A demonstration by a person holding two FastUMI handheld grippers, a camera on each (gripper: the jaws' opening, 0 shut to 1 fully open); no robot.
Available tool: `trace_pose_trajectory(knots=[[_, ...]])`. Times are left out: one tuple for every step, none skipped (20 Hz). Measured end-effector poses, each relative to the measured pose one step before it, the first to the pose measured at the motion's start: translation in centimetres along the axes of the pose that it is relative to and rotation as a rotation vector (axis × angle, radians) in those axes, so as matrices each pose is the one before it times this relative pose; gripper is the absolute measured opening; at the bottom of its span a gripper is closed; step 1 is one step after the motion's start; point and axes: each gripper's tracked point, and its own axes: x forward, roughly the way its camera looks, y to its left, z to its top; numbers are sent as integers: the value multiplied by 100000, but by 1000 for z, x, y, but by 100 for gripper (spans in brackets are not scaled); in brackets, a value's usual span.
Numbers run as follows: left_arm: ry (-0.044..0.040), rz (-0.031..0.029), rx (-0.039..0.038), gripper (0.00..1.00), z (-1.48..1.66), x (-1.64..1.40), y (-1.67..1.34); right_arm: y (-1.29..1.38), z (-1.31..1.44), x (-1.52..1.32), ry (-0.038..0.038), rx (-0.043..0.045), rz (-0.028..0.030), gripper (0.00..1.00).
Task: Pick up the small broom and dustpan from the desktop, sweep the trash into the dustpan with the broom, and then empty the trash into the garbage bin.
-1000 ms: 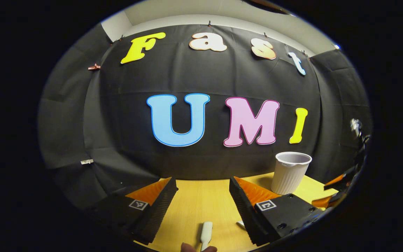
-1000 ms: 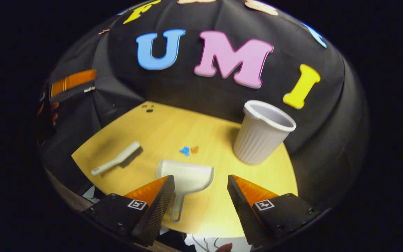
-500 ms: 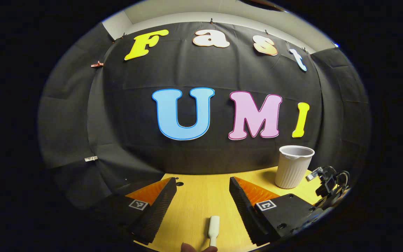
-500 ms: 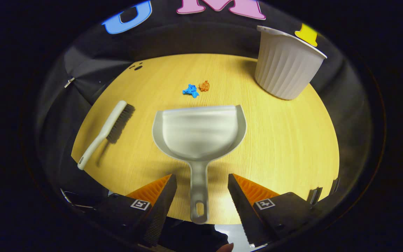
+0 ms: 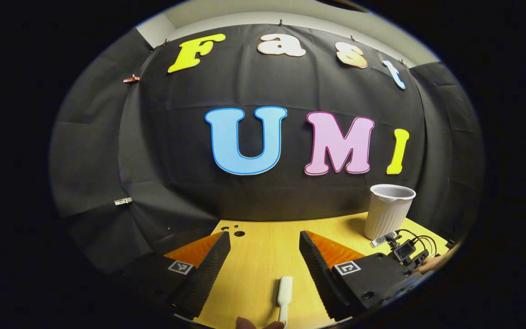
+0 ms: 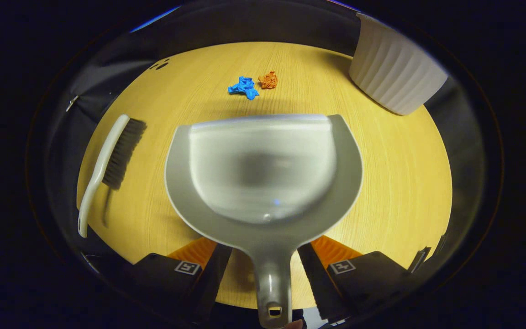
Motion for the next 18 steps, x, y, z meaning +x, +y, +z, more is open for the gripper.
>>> trace_pose_trajectory(knots=[[508, 319, -171, 96, -151, 44, 26, -145, 547, -196, -1391, 1464, -113, 77], [386, 413, -217, 96, -417, 12, 22, -240, -91, 223, 195, -142, -1234, 75], [644, 258, -299, 96, -114, 154, -15, -256, 281, 536, 437, 168, -407, 61], [767, 301, -271, 96, -464, 101, -48, -75, -138, 95, 900, 1387, -259, 56], [819, 66, -303, 96, -259, 151, -31, -51, 62, 189, 1346, 235, 1, 39], [1010, 34, -222, 96, -439, 122, -85, -49, 169, 60, -652, -953, 316, 39], [1407, -147, 6, 96, -352, 246, -120, 53, 53, 34, -714, -1380, 391, 38], [1609, -389, 292, 96, -650, 216, -212, 10, -137, -345, -413, -853, 465, 38], [2303, -800, 699, 96, -654, 314, -224, -5, -308, -153, 2661, -457, 1661, 38], [3514, -954, 783, 96, -1108, 353, -285, 180, -348, -383, 334, -825, 2523, 38], [5541, -1569, 504, 96, -1382, 545, -355, -589, 595, -552, -3444, -1747, -27, 37], [6518, -1849, 387, 96, -1794, 690, -452, -696, 105, -607, -1014, -3026, -586, 36], [7893, -2309, 193, 96, -1796, 713, -446, -489, 40, -749, -1903, -2831, 216, 39], [8442, -3890, -281, 96, -1972, 1010, -691, -501, -16, -738, -1114, -3445, 853, 39], [8293, -2864, 256, 96, -2031, 742, -510, -443, -386, -799, -211, -3978, 219, 35], [8530, -1906, 1159, 97, -2005, 1208, -543, -648, -389, -761, -399, -4613, -304, 35], [8332, -971, 1589, 95, -1873, 1223, -76, -631, -440, -574, -262, -4424, -543, 39], [8987, -717, 1786, 95, -1875, 1466, -56, -317, -502, -525, 9, -3477, -186, 39]])
